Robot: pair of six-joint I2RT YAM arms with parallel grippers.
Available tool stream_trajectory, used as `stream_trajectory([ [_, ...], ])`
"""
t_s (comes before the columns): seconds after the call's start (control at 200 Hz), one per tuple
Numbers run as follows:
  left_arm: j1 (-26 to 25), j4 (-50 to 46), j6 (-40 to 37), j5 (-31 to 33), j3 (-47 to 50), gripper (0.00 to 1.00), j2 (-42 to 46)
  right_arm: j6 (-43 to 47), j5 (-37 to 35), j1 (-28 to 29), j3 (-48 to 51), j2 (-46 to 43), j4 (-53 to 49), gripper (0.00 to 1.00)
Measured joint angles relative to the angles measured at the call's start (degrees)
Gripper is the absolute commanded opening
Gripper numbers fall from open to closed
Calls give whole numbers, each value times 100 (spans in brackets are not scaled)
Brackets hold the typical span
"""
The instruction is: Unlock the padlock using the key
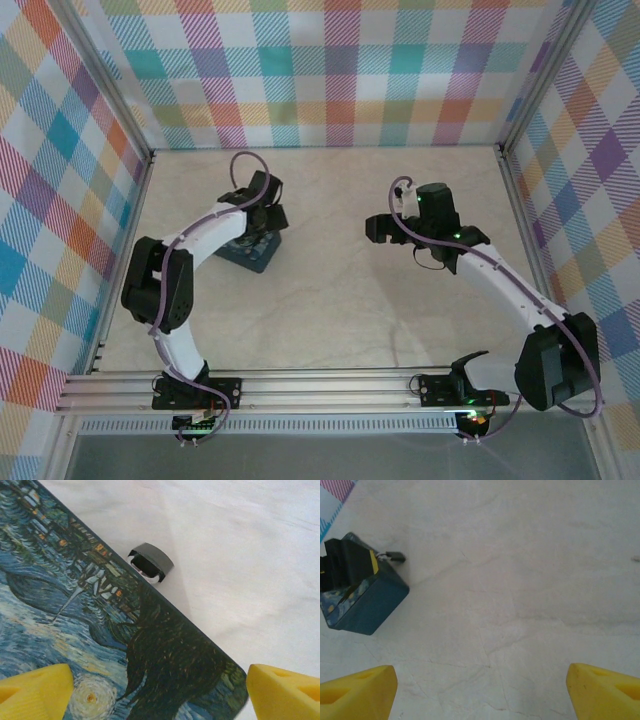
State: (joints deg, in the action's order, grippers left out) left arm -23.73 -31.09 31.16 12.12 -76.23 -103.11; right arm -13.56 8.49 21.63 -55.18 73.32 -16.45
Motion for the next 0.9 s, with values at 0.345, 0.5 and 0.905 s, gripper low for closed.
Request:
stream_trajectory([
  [0.345, -87, -916, -229, -940, -734, 93, 175, -225, 57, 92, 11, 205, -46, 86],
  [0.5, 463, -1060, -201, -662, -258, 93, 973, -343, 61, 247, 87, 302, 61, 85],
  [0.905, 1858, 199, 415, -1510, 1611, 92, 1362, -911, 94, 1541, -503, 2216, 686, 70],
])
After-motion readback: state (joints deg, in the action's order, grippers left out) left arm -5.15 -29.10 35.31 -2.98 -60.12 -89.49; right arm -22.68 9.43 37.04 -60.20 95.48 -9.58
